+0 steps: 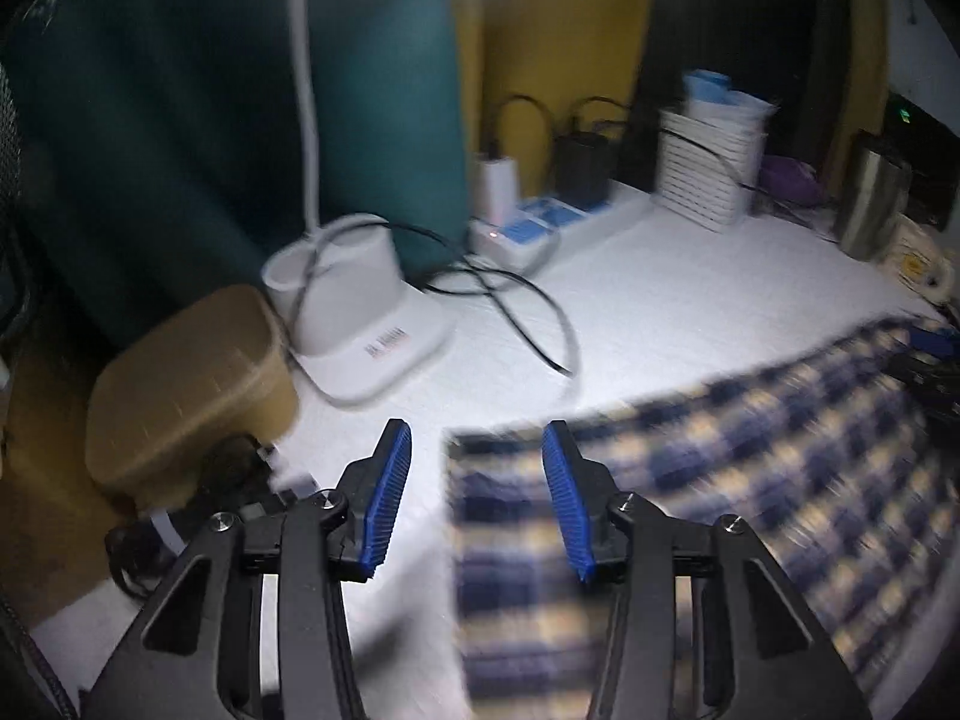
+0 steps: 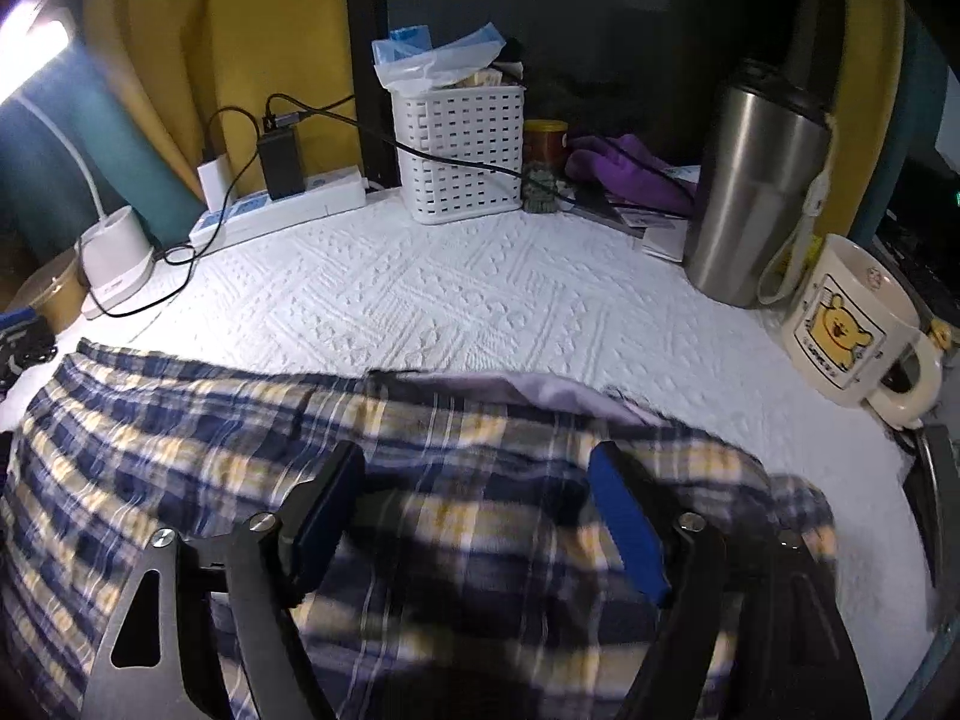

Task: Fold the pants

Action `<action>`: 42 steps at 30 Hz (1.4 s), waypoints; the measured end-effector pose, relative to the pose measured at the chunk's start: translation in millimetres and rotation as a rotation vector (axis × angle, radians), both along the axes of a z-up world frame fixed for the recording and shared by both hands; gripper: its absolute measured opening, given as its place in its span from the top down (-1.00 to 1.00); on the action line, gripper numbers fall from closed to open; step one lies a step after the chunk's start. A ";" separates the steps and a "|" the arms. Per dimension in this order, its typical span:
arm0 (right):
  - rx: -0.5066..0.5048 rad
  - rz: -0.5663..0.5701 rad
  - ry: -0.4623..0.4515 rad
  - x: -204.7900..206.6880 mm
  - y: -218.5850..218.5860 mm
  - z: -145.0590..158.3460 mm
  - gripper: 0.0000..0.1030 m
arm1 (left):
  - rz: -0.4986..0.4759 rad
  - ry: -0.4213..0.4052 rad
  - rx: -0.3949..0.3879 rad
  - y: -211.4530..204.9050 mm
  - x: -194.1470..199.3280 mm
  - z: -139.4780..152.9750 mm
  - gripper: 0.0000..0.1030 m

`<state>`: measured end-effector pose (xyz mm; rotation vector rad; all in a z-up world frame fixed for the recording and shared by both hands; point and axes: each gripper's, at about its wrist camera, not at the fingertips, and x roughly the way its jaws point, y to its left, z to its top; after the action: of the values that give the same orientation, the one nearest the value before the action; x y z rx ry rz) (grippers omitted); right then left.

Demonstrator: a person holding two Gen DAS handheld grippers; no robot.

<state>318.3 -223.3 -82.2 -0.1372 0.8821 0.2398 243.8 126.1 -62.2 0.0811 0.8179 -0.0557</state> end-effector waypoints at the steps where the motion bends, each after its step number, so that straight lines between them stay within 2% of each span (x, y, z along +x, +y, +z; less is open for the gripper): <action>1: 0.001 0.006 0.002 -5.2 -0.5 1.0 -0.60 | -0.009 0.006 -0.013 -4.5 -8.6 -0.4 0.12; 9: 0.021 0.056 0.058 -48.2 0.4 -1.6 -0.62 | -0.116 0.085 -0.119 -55.6 -70.5 -18.4 0.12; 15: 0.002 0.080 0.088 -76.6 2.8 -10.0 -0.62 | -0.161 0.114 -0.154 -81.7 -109.7 -29.9 0.12; 24: -0.028 0.078 0.105 -107.1 -4.4 -16.9 -0.63 | -0.117 0.162 -0.150 -84.1 -133.6 -49.8 0.12; 27: -0.044 0.079 0.102 -114.8 -5.3 -17.9 -0.63 | -0.120 0.148 -0.121 -85.7 -140.3 -50.3 0.12; 42: -0.027 0.064 0.080 -140.7 -22.2 -17.4 -0.63 | -0.094 0.119 -0.077 -83.4 -164.6 -53.2 0.11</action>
<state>177.6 -245.5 -99.5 -0.1825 0.9619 0.2952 79.2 42.6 -115.4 0.0440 0.9292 -0.1818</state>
